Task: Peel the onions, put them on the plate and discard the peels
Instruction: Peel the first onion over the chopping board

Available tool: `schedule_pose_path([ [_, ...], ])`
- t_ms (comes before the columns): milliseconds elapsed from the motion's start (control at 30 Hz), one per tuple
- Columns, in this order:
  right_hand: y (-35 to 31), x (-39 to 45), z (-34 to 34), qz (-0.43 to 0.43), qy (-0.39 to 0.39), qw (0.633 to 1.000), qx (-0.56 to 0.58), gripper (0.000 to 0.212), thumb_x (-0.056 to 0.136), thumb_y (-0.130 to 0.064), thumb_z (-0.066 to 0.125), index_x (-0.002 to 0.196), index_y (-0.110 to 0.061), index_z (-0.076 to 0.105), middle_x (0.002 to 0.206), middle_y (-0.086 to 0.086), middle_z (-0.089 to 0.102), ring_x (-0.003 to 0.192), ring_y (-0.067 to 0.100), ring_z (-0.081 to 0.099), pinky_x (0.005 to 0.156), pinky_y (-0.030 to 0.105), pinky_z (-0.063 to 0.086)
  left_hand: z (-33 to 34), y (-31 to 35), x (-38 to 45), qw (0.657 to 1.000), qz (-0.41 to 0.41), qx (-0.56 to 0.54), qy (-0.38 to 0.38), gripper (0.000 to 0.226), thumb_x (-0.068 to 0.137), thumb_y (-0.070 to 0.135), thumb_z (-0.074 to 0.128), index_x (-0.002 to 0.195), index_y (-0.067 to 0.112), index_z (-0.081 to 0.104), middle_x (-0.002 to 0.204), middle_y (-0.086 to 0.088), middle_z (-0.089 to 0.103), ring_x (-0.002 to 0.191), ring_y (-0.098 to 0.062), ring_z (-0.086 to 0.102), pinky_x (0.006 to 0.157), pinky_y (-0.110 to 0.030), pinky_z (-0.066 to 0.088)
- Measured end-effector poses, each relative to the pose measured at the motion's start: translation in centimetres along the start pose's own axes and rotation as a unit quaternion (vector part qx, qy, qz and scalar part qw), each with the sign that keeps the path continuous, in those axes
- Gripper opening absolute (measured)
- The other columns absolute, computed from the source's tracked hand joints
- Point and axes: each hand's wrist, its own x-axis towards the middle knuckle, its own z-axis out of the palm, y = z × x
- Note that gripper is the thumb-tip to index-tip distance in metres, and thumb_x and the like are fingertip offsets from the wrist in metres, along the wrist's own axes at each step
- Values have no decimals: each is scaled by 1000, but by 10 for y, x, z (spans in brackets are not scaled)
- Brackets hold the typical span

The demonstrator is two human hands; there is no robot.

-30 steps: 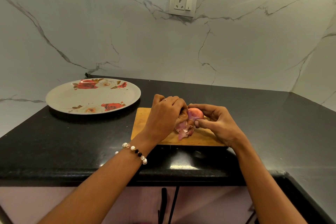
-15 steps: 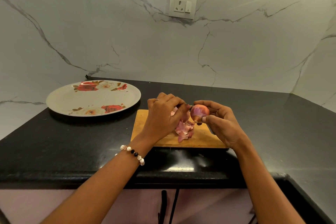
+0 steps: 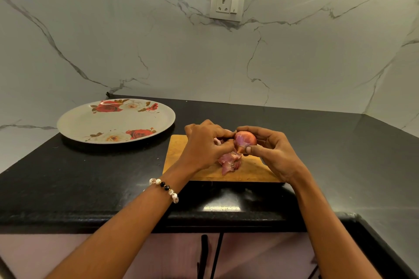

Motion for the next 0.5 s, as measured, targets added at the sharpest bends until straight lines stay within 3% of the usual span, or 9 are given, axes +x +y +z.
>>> schedule_pose_path([
  [167,-1,0,2,-2,-7,1000,2,51,70,-36,85,118,-23,72,118,12,70,113,33,65,99,52,52,2,-6,1,999,-5,-22,25,25,77,34,61,94,23,76,70,36,51,81,-8,58,75,-57,47],
  [267,-2,0,2,-1,7,1000,3,62,65,-50,87,119,-22,71,117,12,70,113,33,66,100,53,51,1,-3,2,999,-15,-34,15,32,79,43,59,96,23,76,73,33,57,82,-3,58,77,-57,46],
  [400,-2,-1,2,-2,6,1000,-3,65,65,-51,87,120,-20,70,118,11,70,113,33,65,100,54,51,0,-3,3,999,-23,-45,6,46,76,58,52,98,25,76,83,15,72,85,10,55,78,-57,45],
  [500,-3,-1,2,-2,4,1000,-7,63,66,-48,87,120,-21,70,118,10,70,114,32,65,100,52,52,-1,-3,3,998,-34,-46,-1,46,74,57,51,97,26,76,77,25,65,86,10,54,80,-57,44],
])
